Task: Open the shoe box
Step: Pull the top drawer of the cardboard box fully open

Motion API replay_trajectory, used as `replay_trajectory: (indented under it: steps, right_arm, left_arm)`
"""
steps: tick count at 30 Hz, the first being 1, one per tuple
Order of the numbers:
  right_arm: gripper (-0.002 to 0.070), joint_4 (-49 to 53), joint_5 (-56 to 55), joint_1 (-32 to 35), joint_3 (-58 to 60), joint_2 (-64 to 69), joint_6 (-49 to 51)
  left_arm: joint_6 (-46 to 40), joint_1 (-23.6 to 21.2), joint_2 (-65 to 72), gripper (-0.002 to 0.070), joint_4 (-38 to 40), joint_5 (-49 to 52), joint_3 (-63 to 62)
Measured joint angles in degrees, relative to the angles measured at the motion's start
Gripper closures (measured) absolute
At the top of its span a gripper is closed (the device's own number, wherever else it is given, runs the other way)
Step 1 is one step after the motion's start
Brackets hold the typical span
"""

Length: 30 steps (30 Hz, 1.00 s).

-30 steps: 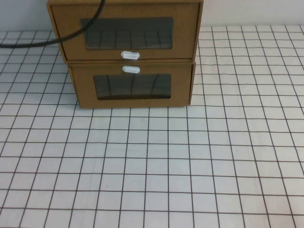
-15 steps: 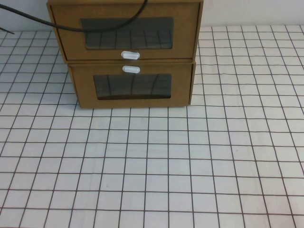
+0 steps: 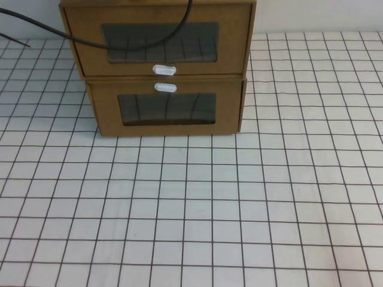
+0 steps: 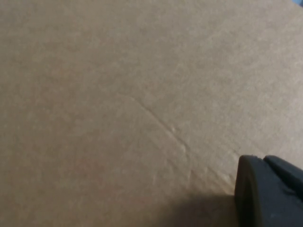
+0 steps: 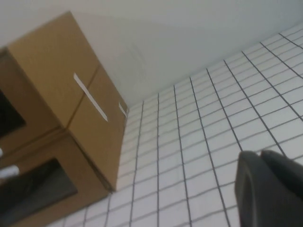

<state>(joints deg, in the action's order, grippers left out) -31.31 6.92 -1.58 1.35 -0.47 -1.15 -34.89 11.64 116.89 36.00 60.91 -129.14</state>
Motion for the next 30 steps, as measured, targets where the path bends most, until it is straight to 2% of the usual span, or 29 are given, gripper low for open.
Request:
replay_trajectory:
  steps: [5,9,15,19,25,30]
  right_arm:
    - [0.0689,-9.08,-4.58,0.0,0.0,0.0,0.0]
    - [0.0689,-12.64,1.78,0.0,-1.71,0.15,0.0]
    - [0.0689,-7.52,20.32,0.0,-14.33,11.32,-0.73]
    - [0.0689,-5.21,30.12,0.0,-22.55,20.99,-7.72]
    - [0.0689,-4.57,36.15,0.0,-31.22,35.28,-16.99]
    - [0.0689,-4.3,38.03,-3.78,-38.81,45.31,-19.08]
  left_arm:
    - [0.0,0.02,0.0,0.0679,0.0,0.0,-0.06]
    - [0.03,0.12,0.0,0.0679,0.0,0.0,-0.06]
    - [0.34,0.15,0.0,0.0679,-0.04,0.08,-0.06]
    - [0.48,0.15,0.0,0.0679,-0.04,0.25,-0.06]
    - [0.48,0.24,0.0,0.0679,-0.13,0.23,-0.06]
    - [0.48,0.24,0.0,0.0679,-0.17,0.23,-0.14]
